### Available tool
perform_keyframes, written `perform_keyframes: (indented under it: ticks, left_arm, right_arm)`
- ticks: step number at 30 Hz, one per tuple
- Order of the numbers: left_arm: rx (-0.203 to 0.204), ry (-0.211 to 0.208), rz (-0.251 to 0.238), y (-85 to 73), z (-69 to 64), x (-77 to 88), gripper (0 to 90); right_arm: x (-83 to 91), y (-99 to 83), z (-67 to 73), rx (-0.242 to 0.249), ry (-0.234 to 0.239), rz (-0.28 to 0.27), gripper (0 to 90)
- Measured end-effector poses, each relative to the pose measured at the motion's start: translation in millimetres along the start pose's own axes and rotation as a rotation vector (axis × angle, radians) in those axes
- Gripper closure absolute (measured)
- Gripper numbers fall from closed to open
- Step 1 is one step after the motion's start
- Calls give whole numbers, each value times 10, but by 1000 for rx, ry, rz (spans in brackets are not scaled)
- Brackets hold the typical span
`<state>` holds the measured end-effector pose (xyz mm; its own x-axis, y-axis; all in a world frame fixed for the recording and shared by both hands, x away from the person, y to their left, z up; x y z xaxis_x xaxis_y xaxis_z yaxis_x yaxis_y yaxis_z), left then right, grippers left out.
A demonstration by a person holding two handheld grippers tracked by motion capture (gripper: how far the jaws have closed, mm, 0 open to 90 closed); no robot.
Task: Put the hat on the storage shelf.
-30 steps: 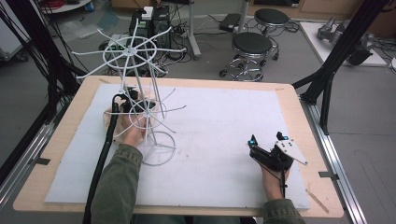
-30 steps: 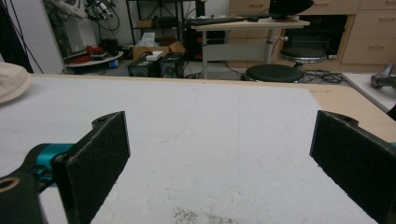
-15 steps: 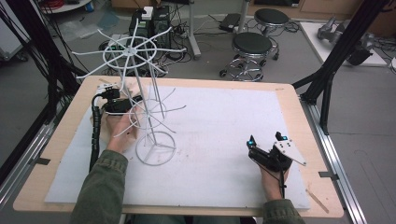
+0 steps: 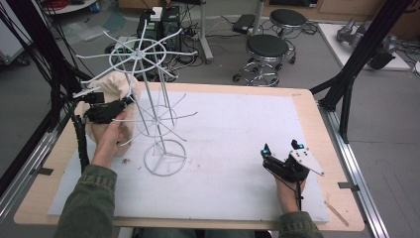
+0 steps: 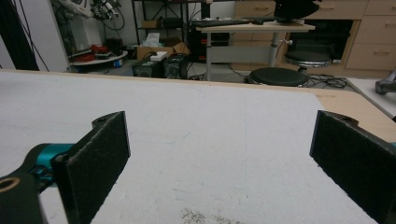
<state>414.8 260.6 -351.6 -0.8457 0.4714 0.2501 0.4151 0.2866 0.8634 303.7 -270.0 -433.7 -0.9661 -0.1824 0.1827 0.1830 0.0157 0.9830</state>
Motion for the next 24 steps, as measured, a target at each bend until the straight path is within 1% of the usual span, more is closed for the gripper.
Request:
perform_keyframes:
  ticks: [2, 3, 6, 9, 10, 17, 20, 24]
  left_arm:
    - [7, -16, -9, 30, 24, 63, 792]
    - [15, -23, -23, 49, 36, 105, 792]
    - [14, -44, -47, 85, 57, 190, 792]
    - [-19, -66, -75, 111, 40, 271, 792]
    - [-40, -73, -82, 119, 22, 302, 792]
    - [-75, -95, -147, 187, -82, 483, 792]
    - [-99, -114, -167, 224, -129, 559, 792]
    - [-133, -133, -203, 277, -234, 678, 792]
  right_arm:
    - [3, -1, 9, -3, 2, 4, 39]
    - [1, -1, 10, -2, 3, 5, 39]
    - [0, 2, 14, 3, 5, 3, 39]
    - [-4, 3, 14, 2, 6, 3, 39]
    - [-5, 3, 14, 2, 6, 3, 39]
    - [-4, 4, 27, -4, 14, 5, 39]
    - [-5, 4, 27, -6, 14, 6, 39]
    - [-7, 1, 24, -2, 11, 11, 39]
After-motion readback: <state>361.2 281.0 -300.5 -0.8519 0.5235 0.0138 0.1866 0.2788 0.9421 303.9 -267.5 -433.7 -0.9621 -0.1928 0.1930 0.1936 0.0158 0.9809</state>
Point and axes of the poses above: each handheld gripper's, and its own axes: x roughly backward along the jaws, y roughly out of its top, z roughly to its left, the point moved 2 cm from there along -x, roughly forward along the jaws, and after that the axes turned 1 degree about z, right-handed, at the moved point
